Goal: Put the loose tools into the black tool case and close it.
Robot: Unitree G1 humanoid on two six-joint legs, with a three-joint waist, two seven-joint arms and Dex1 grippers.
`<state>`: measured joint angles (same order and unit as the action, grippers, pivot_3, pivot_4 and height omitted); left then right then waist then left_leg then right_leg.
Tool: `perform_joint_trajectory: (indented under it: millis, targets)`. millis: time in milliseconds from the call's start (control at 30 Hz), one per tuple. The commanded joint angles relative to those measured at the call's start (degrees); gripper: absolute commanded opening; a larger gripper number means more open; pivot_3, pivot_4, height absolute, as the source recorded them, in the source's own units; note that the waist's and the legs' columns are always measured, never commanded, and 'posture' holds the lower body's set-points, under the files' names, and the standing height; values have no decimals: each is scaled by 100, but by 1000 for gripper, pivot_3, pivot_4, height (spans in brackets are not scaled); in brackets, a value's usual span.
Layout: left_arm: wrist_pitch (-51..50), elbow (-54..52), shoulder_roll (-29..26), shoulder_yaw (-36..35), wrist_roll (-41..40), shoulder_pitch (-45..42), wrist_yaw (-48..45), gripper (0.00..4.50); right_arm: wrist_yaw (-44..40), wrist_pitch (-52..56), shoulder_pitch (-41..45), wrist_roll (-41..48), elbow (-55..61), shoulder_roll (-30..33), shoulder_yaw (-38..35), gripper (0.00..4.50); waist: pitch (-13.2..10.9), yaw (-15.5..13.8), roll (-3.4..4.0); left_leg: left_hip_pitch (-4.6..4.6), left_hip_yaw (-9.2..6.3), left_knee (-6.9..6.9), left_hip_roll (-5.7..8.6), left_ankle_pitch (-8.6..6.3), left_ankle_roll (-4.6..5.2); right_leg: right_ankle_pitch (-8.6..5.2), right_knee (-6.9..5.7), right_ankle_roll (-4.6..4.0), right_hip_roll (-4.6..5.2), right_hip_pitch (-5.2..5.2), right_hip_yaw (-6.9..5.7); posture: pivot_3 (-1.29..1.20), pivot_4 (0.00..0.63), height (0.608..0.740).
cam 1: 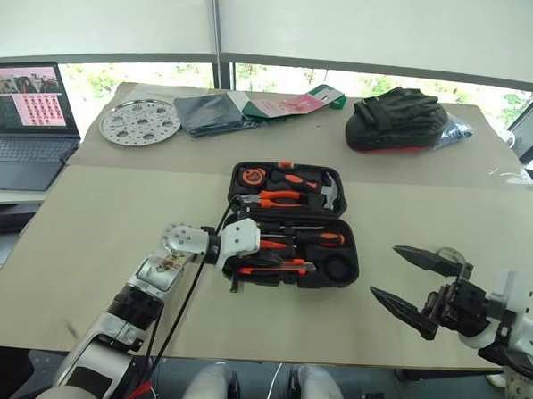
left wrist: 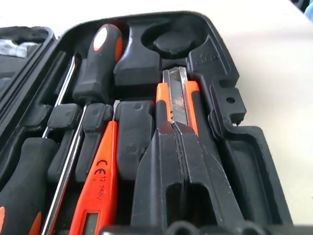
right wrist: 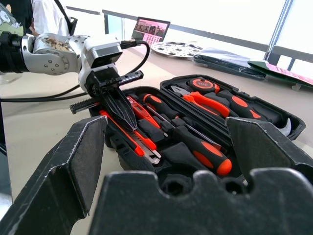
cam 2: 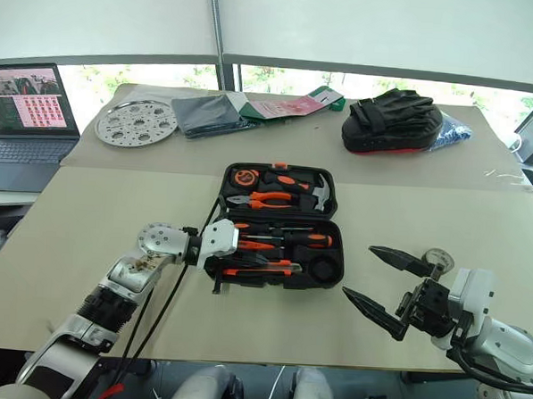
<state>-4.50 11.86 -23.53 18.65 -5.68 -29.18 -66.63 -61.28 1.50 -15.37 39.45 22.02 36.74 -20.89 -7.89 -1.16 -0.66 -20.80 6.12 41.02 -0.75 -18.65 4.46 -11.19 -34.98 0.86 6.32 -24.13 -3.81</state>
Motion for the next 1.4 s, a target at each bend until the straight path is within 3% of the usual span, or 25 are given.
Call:
perform_joint_trajectory:
  millis: [33,167,200,233,267,300,433,633,867,1000,1233,1400]
  targets:
    - [-763,87,-59,228,295,73,202,16,40,28,53,76,228,-3,-31,4500,0,-20,0,2,0,1,0,-1,2,0,0,1,0,1,0,0,150,740]
    - [-888,-257,-53,89,-9,254,181,16,66,49,69,86,255,9,-31,4500,1,-19,0,6,0,2,-1,-2,3,0,0,3,1,2,7,0,150,740]
    - [-487,-369,63,-260,-380,341,151,16,66,52,55,99,253,24,-80,4500,1,-16,0,6,0,1,-2,-2,3,0,-1,3,1,1,8,0,150,740]
    - [-89,-654,279,-842,-1090,436,66,412,49,33,1,115,240,52,-199,4500,1,-15,0,6,0,0,-2,-2,3,0,-2,2,2,-1,10,0,150,740]
    - [174,-852,432,-1246,-1590,497,2,515,35,19,-39,125,230,71,-284,4500,-1,-1,1,4,0,-2,-3,-1,3,0,-1,2,2,-4,10,0,150,740]
    - [-10,-1085,463,-1630,-1988,541,134,658,12,30,-113,154,220,99,-394,4500,-3,8,-3,-5,0,-3,-4,-1,2,0,-2,2,7,-17,10,0,150,740]
    - [109,-1398,-198,-1963,-1946,935,-147,2212,-80,-65,-369,120,64,109,-741,4500,-16,30,-22,-31,-10,0,-10,31,-54,1,-3,-2,11,-37,-7,0,150,740]
    - [40,-2008,-961,-2997,-3038,2246,-919,4314,-57,-476,-994,-143,-506,-146,-1475,4500,-20,37,-19,-16,-1,-7,-8,20,-37,-7,8,1,14,-21,-3,0,150,740]
    - [-150,-1723,-1707,-3754,-3635,3069,-1683,4413,508,-879,-1449,-703,-1590,-543,-2039,4500,-26,-22,-14,-20,-1,-8,-8,15,-32,-32,11,-33,19,-24,-4,0,150,740]
    - [-478,-2040,-1685,-3740,-3987,2952,-1562,4413,1061,-568,-1268,-1074,-1730,-275,-2036,4500,-33,8,3,-20,2,-8,-8,14,-34,-35,9,-32,21,-26,7,0,150,740]
    - [-821,-2435,-1610,-3600,-4000,2985,-1172,4413,990,1007,-296,-1309,-1941,1379,-1419,4500,-37,110,15,-3,10,-20,-9,21,-44,-28,1,-25,17,-23,18,0,150,740]
    - [-758,-2551,-1489,-3400,-3897,2869,-1070,4413,522,1848,1015,-1784,-2562,2392,-89,4500,-40,87,14,-6,11,-21,-9,15,-32,-28,0,-26,4,-26,9,0,150,740]
